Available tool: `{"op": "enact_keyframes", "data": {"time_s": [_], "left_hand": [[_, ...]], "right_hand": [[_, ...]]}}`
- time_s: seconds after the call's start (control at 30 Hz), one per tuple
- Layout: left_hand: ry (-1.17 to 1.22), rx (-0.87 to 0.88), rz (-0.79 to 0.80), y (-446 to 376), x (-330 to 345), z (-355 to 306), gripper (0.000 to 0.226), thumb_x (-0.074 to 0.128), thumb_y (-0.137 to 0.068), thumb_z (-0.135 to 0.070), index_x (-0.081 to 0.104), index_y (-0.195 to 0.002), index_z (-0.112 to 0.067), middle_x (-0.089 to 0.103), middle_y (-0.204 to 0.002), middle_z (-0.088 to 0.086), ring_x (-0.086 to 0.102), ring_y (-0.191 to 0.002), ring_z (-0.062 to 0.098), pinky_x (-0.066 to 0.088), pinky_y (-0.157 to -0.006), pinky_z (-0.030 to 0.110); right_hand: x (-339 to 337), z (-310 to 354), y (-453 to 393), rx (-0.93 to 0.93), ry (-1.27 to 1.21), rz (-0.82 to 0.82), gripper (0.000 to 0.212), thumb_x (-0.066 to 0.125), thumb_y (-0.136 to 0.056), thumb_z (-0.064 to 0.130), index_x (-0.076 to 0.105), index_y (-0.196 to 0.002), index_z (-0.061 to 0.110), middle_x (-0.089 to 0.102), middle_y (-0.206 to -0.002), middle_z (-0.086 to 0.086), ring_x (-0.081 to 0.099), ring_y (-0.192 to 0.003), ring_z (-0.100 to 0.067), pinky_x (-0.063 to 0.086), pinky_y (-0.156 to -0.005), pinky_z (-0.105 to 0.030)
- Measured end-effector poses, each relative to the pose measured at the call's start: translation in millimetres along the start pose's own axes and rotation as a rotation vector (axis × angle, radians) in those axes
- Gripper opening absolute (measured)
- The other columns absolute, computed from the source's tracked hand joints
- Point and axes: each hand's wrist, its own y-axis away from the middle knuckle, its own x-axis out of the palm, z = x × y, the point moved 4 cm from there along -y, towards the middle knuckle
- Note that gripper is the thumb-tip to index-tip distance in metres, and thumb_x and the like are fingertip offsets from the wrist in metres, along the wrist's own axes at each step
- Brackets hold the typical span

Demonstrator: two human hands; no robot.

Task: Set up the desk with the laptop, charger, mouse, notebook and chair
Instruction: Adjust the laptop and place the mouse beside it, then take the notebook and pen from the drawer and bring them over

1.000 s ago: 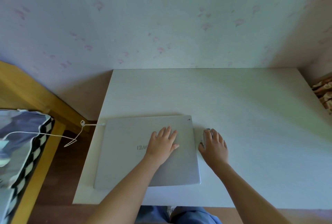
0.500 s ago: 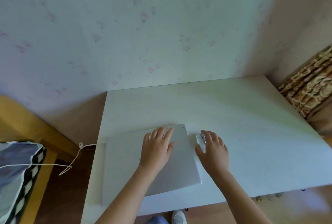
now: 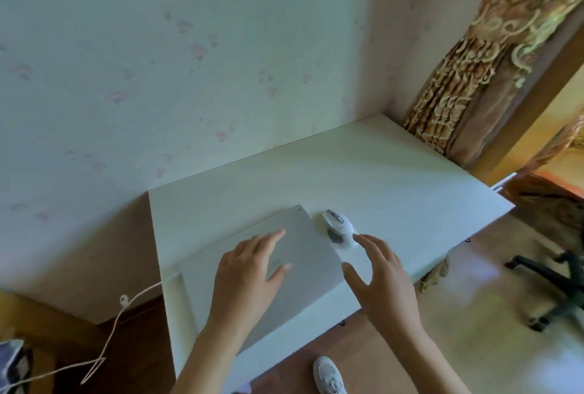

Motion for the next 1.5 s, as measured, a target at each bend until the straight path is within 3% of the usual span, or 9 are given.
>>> {"op": "enact_keyframes", "data": {"time_s": [0.13,0.23,0.4,0.57,0.7,0.87,1.03,1.17,1.5], "left_hand": [[0.006,0.058,0.04,14.9,-10.1,-19.6,0.056,0.076,-0.077,-0.038,0.058,-0.129,-0.026,0.068,-0.115,-0.006,0.064,-0.105,0.018,0.048,-0.081,0.034],[0.034,0.132,0.059,18.4,-12.4,-47.3,0.056,0.073,-0.08,-0.041,0.056,-0.131,-0.026,0.068,-0.114,-0.006,0.062,-0.106,0.018,0.046,-0.081,0.033],[0.086,0.273,0.089,18.7,-5.9,-110.6,0.056,0.069,-0.082,-0.045,0.055,-0.132,-0.026,0.065,-0.121,-0.007,0.059,-0.111,0.017,0.043,-0.086,0.032],[0.146,0.412,0.135,30.0,20.0,-191.4,0.057,0.061,-0.085,-0.05,0.046,-0.137,-0.033,0.056,-0.133,-0.015,0.051,-0.123,0.01,0.04,-0.096,0.031],[0.188,0.528,0.192,55.1,50.9,-275.3,0.058,0.063,-0.084,-0.049,0.047,-0.137,-0.03,0.058,-0.132,-0.012,0.052,-0.12,0.012,0.039,-0.096,0.031],[0.164,0.696,0.256,105.8,86.9,-386.6,0.058,0.068,-0.08,-0.049,0.054,-0.132,-0.029,0.065,-0.121,-0.009,0.06,-0.11,0.016,0.045,-0.084,0.032],[0.205,0.802,0.291,157.3,114.0,-476.3,0.056,0.069,-0.079,-0.048,0.057,-0.129,-0.027,0.068,-0.113,-0.008,0.065,-0.101,0.015,0.043,-0.078,0.027],[0.244,0.87,0.356,192.2,134.5,-531.2,0.056,0.062,-0.083,-0.051,0.049,-0.134,-0.032,0.063,-0.122,-0.01,0.058,-0.112,0.012,0.048,-0.087,0.035],[0.223,1.051,0.474,231.0,200.1,-666.3,0.058,0.062,-0.085,-0.049,0.048,-0.138,-0.03,0.059,-0.131,-0.011,0.052,-0.123,0.011,0.041,-0.096,0.031]], "right_hand": [[-22.4,-1.5,39.9,0.062,-0.015,-0.058,0.05,0.063,-0.085,0.038,0.046,-0.133,0.037,0.046,-0.136,0.021,0.052,-0.114,-0.007,0.043,-0.077,-0.022],[-46.6,-11.1,62.3,0.124,-0.023,-0.137,0.05,0.065,-0.083,0.037,0.05,-0.13,0.037,0.047,-0.136,0.021,0.056,-0.104,-0.005,0.043,-0.076,-0.022],[-93.2,-44.2,99.2,0.231,-0.023,-0.272,0.041,0.065,-0.084,0.033,0.056,-0.124,0.036,0.049,-0.135,0.021,0.051,-0.118,-0.004,0.043,-0.081,-0.023],[-152.4,-98.1,148.3,0.323,-0.008,-0.411,0.041,0.069,-0.081,0.027,0.06,-0.121,0.031,0.051,-0.126,0.022,0.054,-0.112,-0.004,0.043,-0.084,-0.022],[-202.3,-154.1,199.2,0.416,-0.004,-0.468,0.046,0.072,-0.079,0.02,0.059,-0.123,0.024,0.054,-0.127,0.013,0.055,-0.115,-0.01,0.047,-0.093,-0.03],[-269.9,-218.4,276.6,0.545,0.021,-0.563,0.046,0.071,-0.08,0.021,0.059,-0.125,0.024,0.056,-0.128,0.011,0.057,-0.111,-0.009,0.042,-0.087,-0.021],[-324.7,-270.0,354.2,0.677,0.064,-0.622,0.044,0.072,-0.081,0.02,0.06,-0.123,0.022,0.057,-0.13,0.009,0.057,-0.115,-0.013,0.042,-0.083,-0.025],[-354.9,-301.1,404.3,0.752,0.067,-0.703,0.042,0.071,-0.081,0.019,0.061,-0.122,0.022,0.057,-0.128,0.009,0.056,-0.115,-0.012,0.041,-0.085,-0.025],[-413.4,-388.0,466.5,0.928,0.042,-0.808,0.043,0.071,-0.081,0.017,0.06,-0.123,0.023,0.054,-0.128,0.011,0.052,-0.117,-0.006,0.037,-0.088,-0.022]]}}
